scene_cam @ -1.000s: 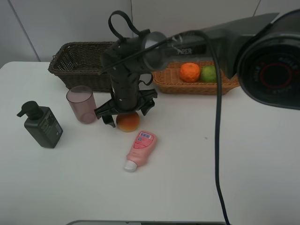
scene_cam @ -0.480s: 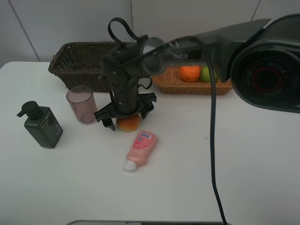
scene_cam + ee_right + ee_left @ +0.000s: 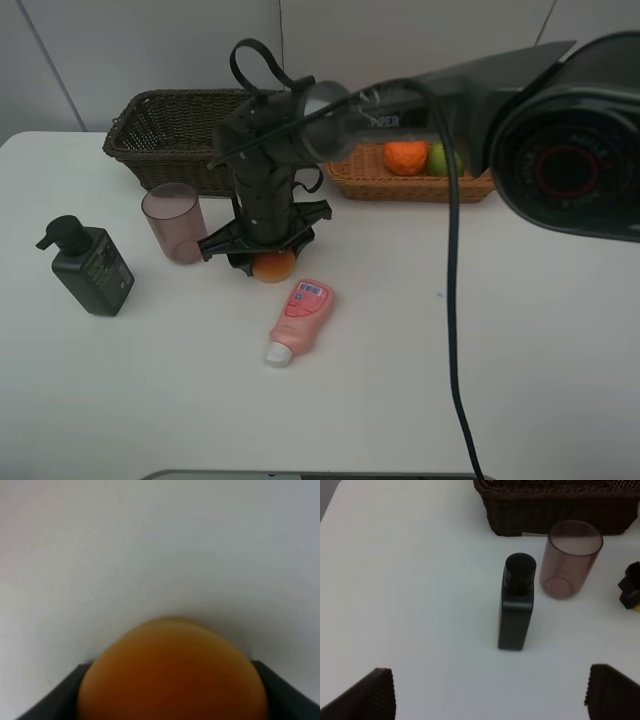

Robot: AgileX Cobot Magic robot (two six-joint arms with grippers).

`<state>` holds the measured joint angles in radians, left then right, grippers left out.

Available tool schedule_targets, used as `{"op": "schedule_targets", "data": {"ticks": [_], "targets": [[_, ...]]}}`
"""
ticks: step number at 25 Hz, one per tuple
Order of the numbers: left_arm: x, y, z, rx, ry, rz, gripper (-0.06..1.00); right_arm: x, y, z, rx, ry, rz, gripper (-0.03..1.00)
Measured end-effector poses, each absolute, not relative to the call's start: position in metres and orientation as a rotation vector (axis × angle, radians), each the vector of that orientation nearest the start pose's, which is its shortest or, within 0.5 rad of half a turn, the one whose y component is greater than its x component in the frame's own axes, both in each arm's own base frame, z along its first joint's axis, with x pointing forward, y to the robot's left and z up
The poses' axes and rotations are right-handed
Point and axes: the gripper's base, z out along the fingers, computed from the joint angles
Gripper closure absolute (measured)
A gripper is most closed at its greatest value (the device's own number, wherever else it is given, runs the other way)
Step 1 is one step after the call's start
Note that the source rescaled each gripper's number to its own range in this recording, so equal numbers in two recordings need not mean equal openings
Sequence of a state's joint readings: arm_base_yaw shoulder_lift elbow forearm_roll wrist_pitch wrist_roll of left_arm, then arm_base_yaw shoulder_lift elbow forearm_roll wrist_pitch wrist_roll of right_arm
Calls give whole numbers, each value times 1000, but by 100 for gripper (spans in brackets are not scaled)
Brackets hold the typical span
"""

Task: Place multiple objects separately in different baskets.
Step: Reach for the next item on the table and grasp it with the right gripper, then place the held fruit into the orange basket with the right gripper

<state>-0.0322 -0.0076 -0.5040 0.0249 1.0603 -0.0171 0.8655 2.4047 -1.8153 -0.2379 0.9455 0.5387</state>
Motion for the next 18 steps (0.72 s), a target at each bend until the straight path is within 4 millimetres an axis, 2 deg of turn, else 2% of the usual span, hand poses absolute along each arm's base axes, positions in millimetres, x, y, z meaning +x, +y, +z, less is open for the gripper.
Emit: {"op": "schedule_targets", "data": {"ticks": [18], "targets": [[-6, 2, 278, 14, 2032, -1, -4, 323, 352, 94, -657, 2845, -114, 87]]}}
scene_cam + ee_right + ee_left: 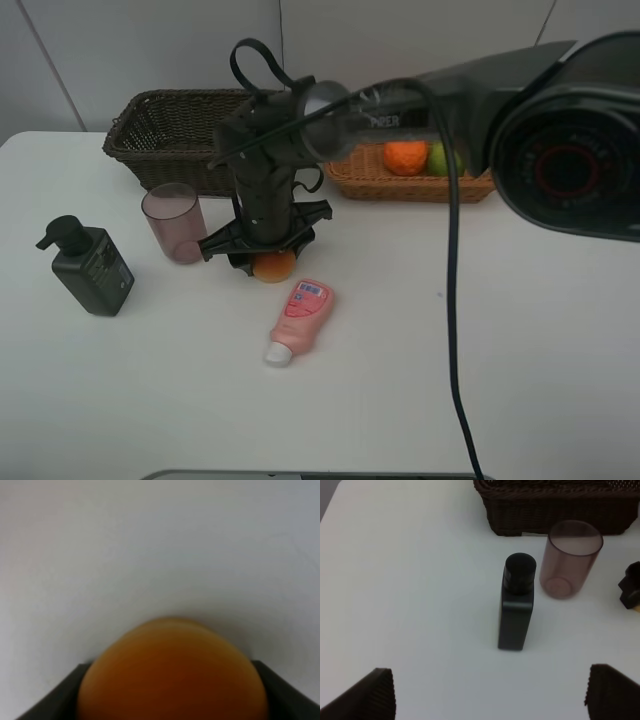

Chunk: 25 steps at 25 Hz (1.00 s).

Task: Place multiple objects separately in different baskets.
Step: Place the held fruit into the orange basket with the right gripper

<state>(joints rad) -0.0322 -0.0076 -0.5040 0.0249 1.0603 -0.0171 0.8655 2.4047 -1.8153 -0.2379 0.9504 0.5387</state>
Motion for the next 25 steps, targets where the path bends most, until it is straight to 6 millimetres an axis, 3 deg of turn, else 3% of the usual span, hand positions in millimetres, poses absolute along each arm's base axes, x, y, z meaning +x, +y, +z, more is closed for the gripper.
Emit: {"op": "schedule_targets", "data": {"ticks": [4, 8, 16, 21, 25], "targets": [[-6, 2, 278, 14, 2032, -1, -4, 322, 349, 103, -666, 2848, -145, 87], [-6, 2, 278, 14, 2032, -1, -4, 324, 341, 131, -736, 2814, -172, 87], [-6, 2, 278, 14, 2032, -1, -4, 353, 289, 153, -594, 2927, -298, 87], [-6, 2, 278, 14, 2032, -1, -4, 375, 254, 178, -467, 2933, -241, 87], [-6, 2, 278, 14, 2032, -1, -4, 394, 225, 185, -362, 2930, -220, 87]]}}
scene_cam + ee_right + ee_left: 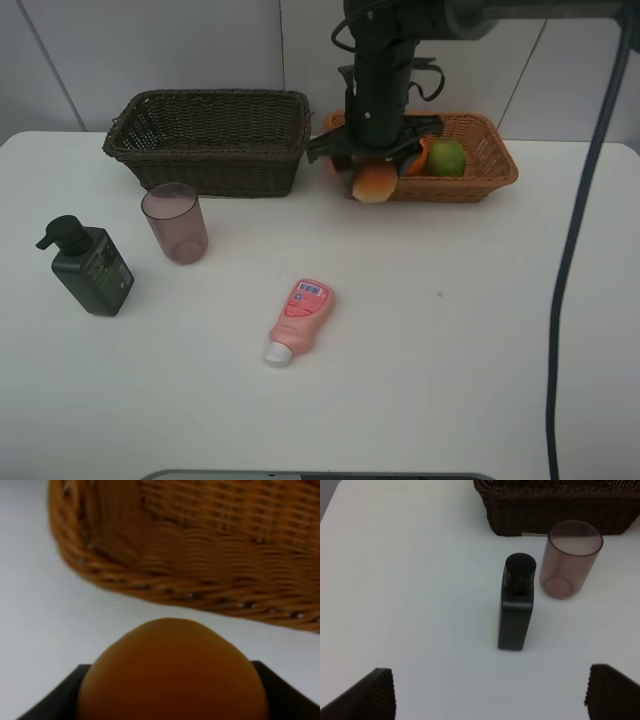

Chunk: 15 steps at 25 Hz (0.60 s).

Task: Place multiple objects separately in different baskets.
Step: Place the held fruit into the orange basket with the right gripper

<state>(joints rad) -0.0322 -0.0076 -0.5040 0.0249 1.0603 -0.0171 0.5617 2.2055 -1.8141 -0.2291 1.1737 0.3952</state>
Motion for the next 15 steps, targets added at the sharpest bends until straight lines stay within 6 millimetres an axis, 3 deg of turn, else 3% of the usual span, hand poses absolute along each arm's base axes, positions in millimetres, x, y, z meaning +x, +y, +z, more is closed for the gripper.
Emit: {"op": "schedule_targets", "data": {"ticks": [6, 15], "targets": [[-6, 2, 278, 14, 2032, -1, -4, 417, 196, 185, -237, 2898, -122, 87], [-6, 2, 278, 14, 2032, -1, -4, 447, 190, 185, -189, 2671, 40, 87]]}}
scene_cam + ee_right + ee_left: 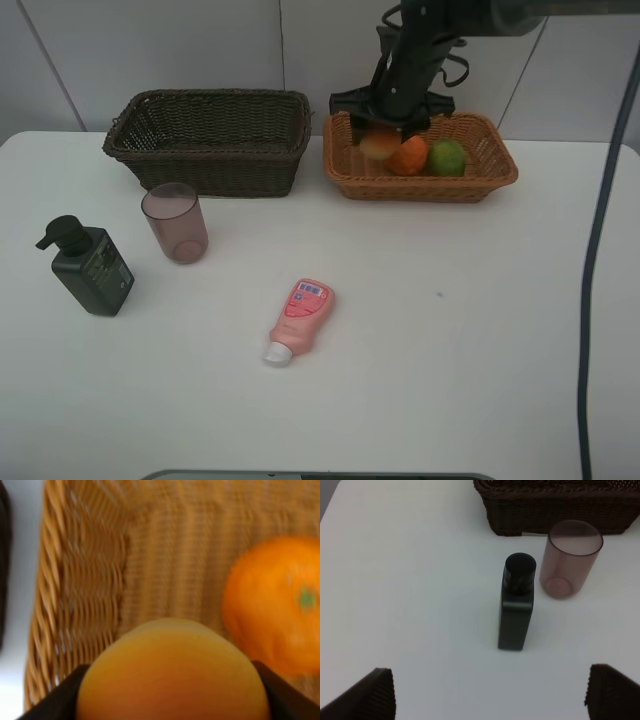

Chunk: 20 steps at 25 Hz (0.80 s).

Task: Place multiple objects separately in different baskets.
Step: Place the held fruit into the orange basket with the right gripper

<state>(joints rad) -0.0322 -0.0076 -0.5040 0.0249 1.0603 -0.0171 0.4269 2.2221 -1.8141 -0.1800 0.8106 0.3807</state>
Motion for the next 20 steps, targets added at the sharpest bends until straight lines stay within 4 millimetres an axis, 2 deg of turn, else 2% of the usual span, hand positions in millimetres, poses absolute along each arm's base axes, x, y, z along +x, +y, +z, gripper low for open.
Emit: {"op": "schedule_targets", "data": {"ticks": [5, 12, 18, 19, 20], "targets": [[-6, 2, 278, 14, 2032, -1, -4, 456, 194, 171, -196, 2617, 75, 87], [-6, 2, 278, 14, 2032, -1, -4, 460, 196, 152, -203, 2627, 77, 87], [-6, 2, 278, 14, 2032, -1, -4, 459, 196, 151, -201, 2635, 73, 87], [-6, 2, 278, 14, 2032, -1, -4, 459, 195, 151, -201, 2639, 70, 82], [-6, 2, 278, 14, 2032, -1, -4, 459, 195, 151, -201, 2641, 69, 68]]}}
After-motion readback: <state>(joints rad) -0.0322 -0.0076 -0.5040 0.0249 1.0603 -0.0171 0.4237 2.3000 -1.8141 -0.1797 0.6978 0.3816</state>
